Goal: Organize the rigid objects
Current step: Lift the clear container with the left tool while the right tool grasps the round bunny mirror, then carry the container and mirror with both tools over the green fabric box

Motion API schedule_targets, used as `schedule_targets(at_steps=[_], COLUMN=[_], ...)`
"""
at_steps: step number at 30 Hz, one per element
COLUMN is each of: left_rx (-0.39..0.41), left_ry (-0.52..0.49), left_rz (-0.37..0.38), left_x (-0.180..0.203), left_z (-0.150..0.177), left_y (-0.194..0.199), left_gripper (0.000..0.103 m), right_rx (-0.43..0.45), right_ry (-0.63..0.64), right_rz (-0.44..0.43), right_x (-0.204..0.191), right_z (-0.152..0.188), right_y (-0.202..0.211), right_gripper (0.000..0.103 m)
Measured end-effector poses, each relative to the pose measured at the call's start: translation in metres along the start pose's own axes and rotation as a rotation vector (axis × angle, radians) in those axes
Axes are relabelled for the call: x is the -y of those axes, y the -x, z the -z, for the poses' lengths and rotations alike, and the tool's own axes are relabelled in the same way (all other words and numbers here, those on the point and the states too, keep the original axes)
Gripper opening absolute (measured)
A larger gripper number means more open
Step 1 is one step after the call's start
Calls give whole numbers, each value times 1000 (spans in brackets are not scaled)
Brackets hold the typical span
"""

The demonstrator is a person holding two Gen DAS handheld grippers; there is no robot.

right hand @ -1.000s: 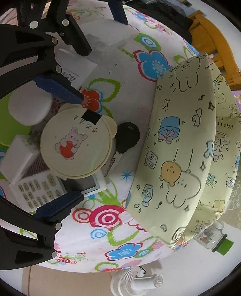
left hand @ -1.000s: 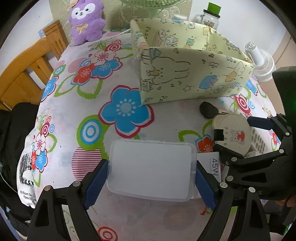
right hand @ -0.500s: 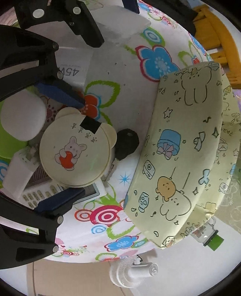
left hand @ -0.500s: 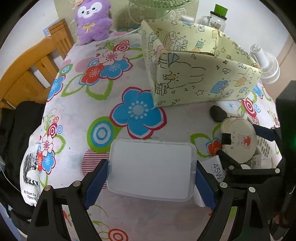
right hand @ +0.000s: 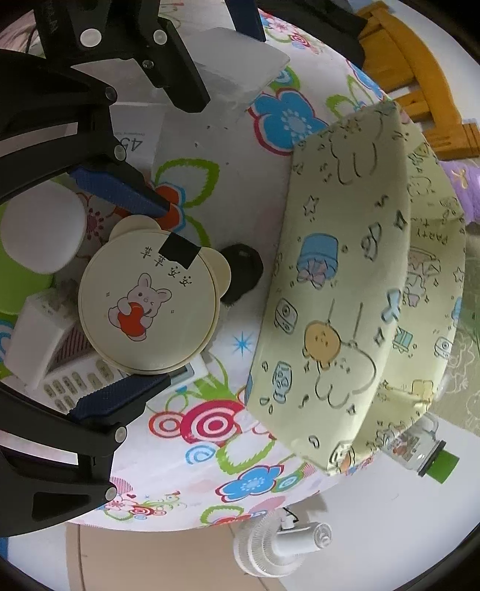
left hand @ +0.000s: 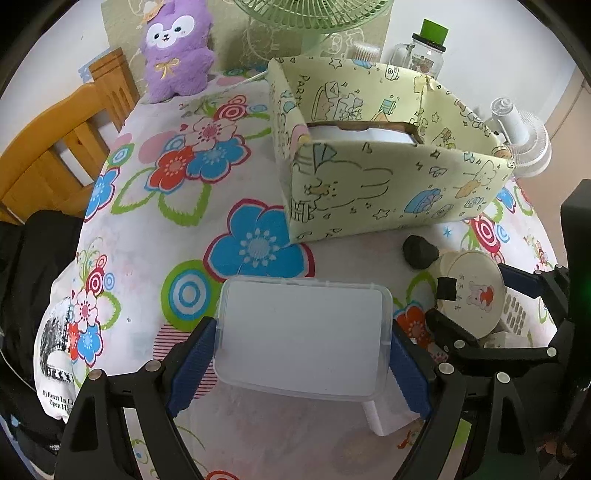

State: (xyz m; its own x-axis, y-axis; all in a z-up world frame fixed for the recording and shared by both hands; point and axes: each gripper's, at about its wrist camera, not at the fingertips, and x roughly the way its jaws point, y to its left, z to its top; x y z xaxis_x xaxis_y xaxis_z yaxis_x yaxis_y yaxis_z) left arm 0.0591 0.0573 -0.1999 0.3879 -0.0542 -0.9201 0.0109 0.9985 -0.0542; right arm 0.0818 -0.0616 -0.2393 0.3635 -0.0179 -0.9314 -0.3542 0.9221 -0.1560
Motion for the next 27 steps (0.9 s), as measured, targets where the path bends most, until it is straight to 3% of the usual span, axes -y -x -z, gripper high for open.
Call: schedule_targets(at_steps=[27], left_rx=[12], left_ry=[-14], left_rz=[-18], left_x=[23], left_z=[-14], left_y=[24], left_gripper=[89], right_rx=[73], right_ry=[-73], right_rz=[-23], right_x=[52], right_z=[-16], right_y=[53], right_gripper=[85])
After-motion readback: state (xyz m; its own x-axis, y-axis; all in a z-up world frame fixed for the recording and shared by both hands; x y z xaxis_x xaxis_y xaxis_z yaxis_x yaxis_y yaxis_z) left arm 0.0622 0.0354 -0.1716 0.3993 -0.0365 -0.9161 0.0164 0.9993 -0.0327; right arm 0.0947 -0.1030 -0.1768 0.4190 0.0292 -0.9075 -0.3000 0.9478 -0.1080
